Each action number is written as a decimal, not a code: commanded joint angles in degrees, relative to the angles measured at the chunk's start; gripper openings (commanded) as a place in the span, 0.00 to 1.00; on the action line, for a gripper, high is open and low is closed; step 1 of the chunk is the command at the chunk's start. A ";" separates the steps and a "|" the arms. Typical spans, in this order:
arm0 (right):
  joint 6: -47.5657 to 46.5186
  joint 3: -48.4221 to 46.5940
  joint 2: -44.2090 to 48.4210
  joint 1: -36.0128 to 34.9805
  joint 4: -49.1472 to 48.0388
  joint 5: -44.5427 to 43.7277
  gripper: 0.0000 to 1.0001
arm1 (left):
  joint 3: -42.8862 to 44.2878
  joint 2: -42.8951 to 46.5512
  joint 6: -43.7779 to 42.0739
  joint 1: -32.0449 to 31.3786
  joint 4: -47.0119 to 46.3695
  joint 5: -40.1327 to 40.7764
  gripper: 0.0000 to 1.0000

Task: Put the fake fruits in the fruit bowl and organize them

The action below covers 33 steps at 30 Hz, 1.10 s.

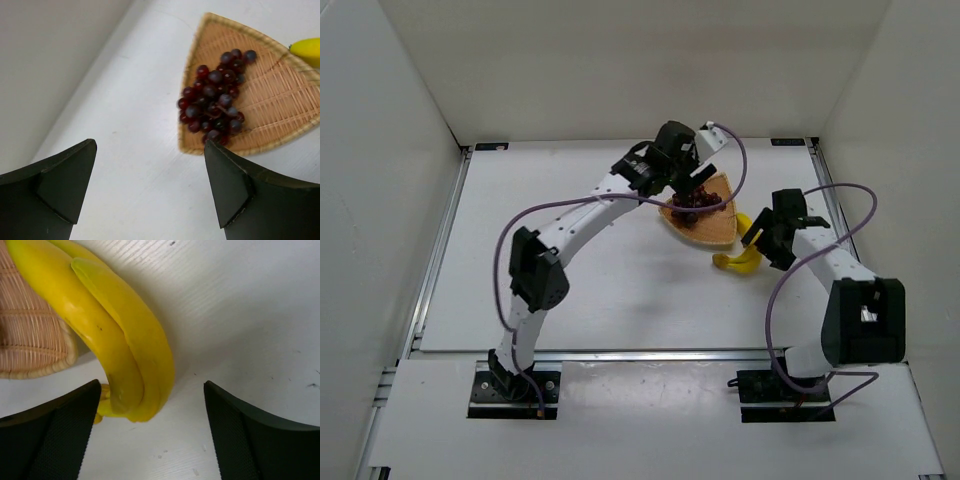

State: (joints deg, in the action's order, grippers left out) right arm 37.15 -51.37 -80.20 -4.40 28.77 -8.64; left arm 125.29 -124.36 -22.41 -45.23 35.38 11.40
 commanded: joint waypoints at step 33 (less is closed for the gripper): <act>2.32 -26.83 -14.00 -10.36 7.52 -5.43 0.04 | -35.29 34.08 10.55 28.00 14.11 8.64 1.00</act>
State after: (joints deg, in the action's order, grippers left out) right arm 39.29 -73.76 -90.89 -13.80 37.36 -15.86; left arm 90.85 -94.30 -13.34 -18.90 48.12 20.73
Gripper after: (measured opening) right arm 0.515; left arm 0.994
